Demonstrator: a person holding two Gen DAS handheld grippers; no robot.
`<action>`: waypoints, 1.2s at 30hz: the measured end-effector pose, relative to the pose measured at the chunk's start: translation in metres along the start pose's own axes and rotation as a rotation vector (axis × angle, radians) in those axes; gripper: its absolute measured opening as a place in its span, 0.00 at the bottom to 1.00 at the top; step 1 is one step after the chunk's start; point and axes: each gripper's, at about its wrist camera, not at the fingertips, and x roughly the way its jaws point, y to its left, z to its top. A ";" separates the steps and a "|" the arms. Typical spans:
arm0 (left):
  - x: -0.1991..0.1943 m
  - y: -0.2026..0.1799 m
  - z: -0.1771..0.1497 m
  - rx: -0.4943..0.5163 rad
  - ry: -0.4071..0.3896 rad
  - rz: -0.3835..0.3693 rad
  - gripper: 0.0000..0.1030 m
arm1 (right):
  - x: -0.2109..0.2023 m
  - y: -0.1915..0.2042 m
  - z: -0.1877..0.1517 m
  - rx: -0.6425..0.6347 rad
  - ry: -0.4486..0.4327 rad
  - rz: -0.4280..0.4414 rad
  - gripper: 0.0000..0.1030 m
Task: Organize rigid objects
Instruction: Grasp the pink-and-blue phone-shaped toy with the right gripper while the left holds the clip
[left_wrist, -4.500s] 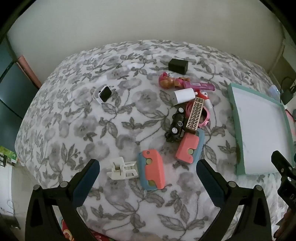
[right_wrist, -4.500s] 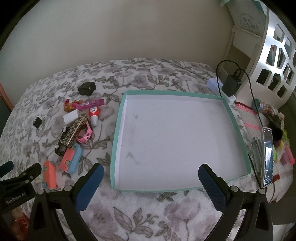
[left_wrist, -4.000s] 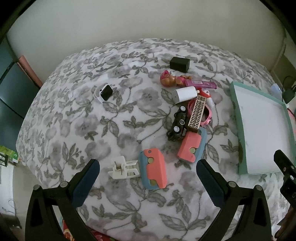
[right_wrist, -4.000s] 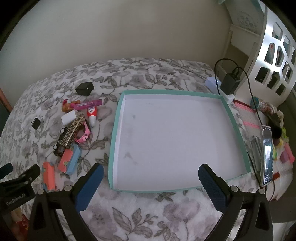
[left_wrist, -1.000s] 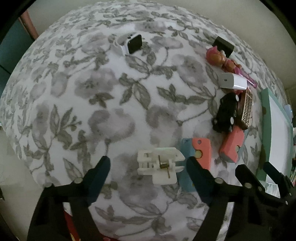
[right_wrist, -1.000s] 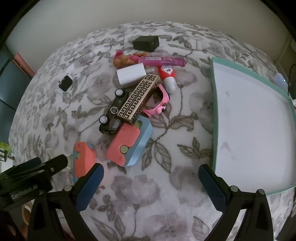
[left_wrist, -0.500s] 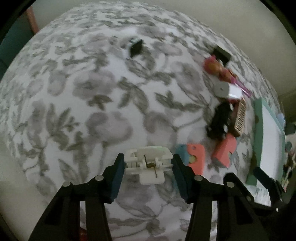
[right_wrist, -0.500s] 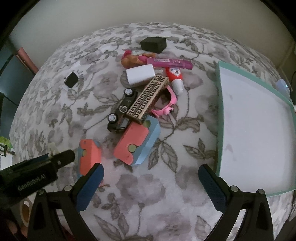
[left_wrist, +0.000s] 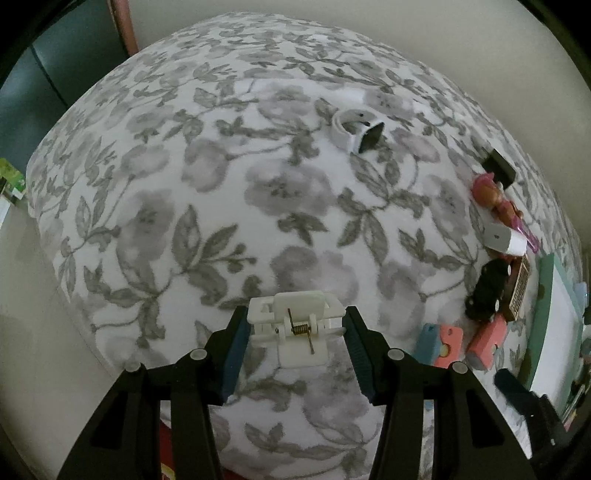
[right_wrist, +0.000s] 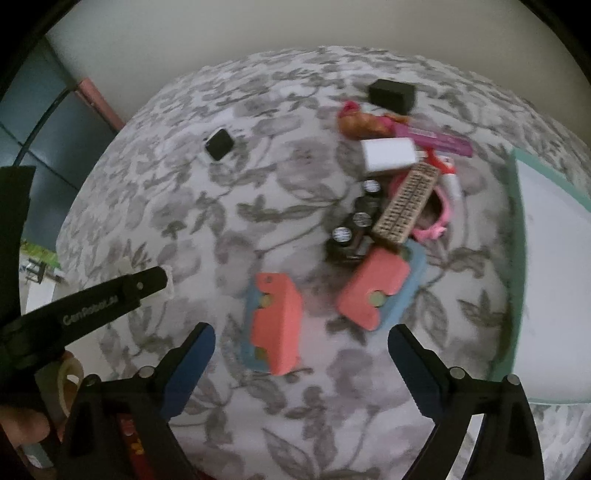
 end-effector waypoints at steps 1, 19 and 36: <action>0.000 0.002 0.001 -0.006 0.000 0.003 0.51 | 0.002 0.003 0.000 -0.003 0.007 0.003 0.85; 0.010 0.013 0.000 -0.026 0.028 0.006 0.52 | 0.048 0.033 -0.001 -0.102 0.097 -0.080 0.51; 0.016 0.008 0.000 -0.001 0.040 0.011 0.52 | 0.063 0.062 -0.002 -0.174 0.070 -0.169 0.46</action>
